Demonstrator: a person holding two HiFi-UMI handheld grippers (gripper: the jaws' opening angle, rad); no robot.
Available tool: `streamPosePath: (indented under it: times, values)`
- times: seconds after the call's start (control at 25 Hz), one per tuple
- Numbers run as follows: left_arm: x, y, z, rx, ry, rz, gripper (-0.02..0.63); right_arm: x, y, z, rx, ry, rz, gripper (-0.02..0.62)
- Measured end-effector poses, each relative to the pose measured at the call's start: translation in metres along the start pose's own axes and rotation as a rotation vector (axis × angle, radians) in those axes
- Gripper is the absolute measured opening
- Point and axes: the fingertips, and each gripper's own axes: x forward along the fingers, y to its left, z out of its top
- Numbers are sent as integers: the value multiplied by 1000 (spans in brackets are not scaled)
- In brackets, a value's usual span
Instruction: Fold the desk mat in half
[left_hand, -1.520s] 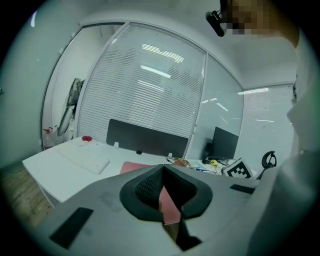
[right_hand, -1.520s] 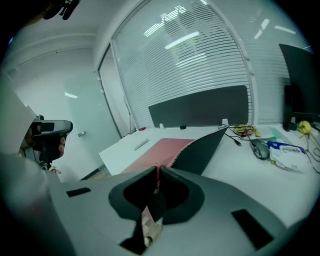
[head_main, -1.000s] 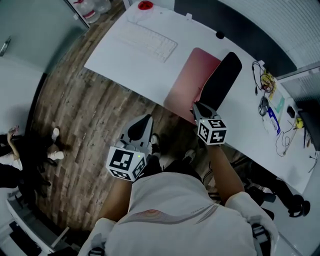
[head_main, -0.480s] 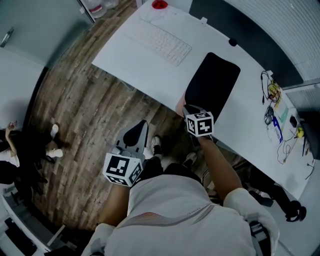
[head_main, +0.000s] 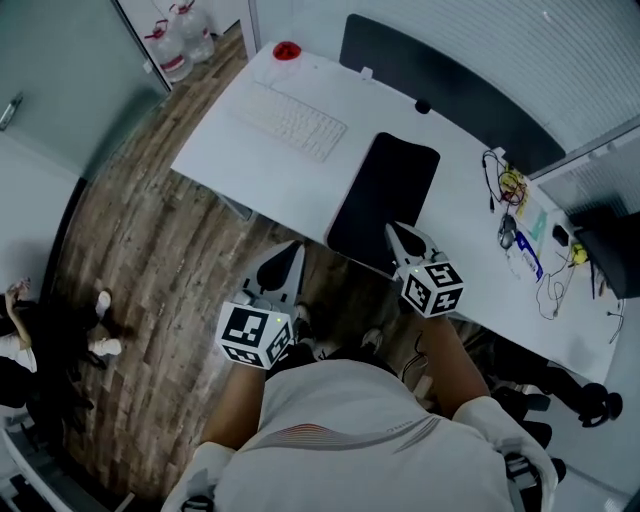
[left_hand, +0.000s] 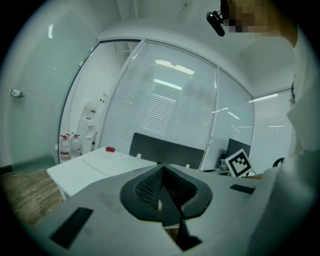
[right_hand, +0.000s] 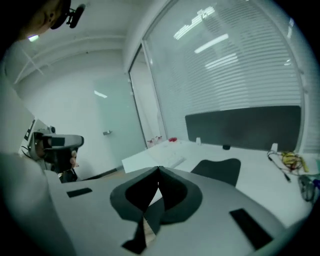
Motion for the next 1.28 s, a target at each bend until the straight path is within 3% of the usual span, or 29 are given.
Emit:
streamPosePath:
  times: [0.36, 0.56, 0.84, 1.28]
  values:
    - [37, -91, 67, 121, -95, -160, 15, -149, -45, 101, -46, -294, -147, 51]
    - [47, -133, 88, 171, -128, -205, 15, -225, -65, 131, -49, -418, -249, 51]
    - [53, -164, 91, 184, -132, -221, 15, -264, -84, 127, -39, -446, -302, 51]
    - [47, -171, 91, 189, -145, -180, 15, -258, -85, 124, -39, -433, -244, 51]
